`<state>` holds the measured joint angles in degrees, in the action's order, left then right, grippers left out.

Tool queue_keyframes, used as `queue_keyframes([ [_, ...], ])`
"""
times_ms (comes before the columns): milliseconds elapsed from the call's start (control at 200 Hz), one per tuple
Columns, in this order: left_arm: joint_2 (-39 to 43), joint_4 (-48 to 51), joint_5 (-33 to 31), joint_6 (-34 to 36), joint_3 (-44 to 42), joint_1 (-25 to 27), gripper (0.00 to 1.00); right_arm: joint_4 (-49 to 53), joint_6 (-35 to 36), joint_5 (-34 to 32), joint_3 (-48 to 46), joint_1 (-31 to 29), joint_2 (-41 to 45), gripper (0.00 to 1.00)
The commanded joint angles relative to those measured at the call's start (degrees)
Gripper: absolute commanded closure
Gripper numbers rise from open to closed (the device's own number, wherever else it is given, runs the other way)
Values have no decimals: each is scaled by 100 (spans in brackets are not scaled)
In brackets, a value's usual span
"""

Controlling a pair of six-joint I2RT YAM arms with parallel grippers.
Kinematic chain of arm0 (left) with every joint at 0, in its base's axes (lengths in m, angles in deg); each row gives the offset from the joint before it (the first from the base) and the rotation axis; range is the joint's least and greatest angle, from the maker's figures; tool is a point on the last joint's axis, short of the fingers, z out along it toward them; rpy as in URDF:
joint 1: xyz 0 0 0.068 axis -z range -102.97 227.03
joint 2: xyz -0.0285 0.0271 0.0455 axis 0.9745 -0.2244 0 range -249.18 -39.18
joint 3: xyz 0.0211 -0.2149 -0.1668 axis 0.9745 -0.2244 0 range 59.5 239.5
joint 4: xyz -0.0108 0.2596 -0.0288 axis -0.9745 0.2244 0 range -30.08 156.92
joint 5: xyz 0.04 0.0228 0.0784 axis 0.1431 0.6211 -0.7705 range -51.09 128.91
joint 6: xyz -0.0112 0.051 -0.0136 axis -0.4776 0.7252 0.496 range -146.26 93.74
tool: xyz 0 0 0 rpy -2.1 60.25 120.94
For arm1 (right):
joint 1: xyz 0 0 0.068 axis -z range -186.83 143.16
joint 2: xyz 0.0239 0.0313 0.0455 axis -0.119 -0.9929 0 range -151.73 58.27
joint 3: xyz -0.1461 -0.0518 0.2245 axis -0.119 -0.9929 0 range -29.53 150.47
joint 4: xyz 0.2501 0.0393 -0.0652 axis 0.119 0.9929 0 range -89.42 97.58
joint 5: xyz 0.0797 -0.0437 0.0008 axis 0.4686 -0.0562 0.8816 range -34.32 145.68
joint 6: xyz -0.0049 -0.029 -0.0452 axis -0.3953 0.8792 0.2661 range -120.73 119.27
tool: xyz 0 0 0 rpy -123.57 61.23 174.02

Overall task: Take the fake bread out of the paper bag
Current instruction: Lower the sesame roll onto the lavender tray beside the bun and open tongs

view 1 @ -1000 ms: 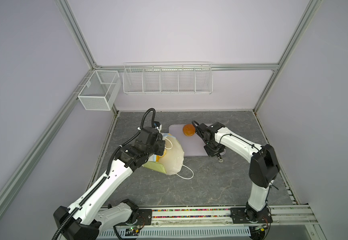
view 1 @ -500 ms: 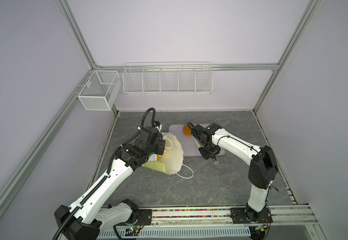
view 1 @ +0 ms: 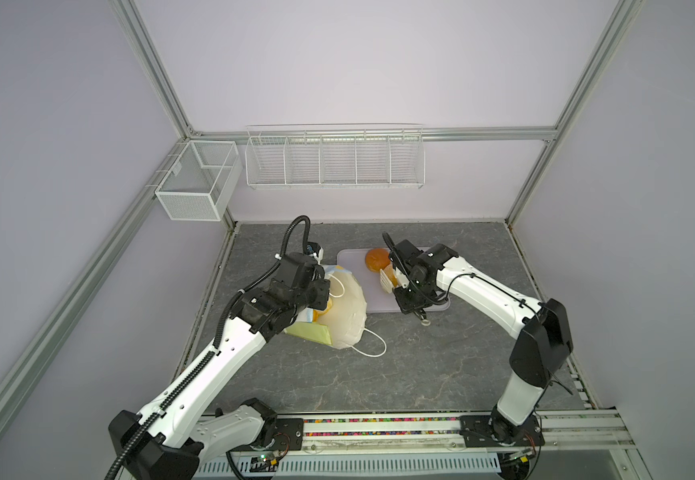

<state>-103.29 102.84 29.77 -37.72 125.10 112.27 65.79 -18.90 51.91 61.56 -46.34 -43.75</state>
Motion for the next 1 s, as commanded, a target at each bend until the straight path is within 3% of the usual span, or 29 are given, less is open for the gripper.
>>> queue_keyframes([
  [0,53,200,-95,19,-118,-60,100,-218,-19,291,111,28,151,60],
  [165,9,173,-52,15,-103,-79,100,-219,-102,175,-28,46,411,79],
  [325,-4,191,-52,22,-86,-88,100,-612,-354,541,-695,41,595,88],
  [585,22,279,-91,61,-96,-97,100,-722,-488,568,-1146,-4,353,90],
  [995,31,244,-91,85,-210,-156,100,-749,-353,245,-682,96,-339,91],
])
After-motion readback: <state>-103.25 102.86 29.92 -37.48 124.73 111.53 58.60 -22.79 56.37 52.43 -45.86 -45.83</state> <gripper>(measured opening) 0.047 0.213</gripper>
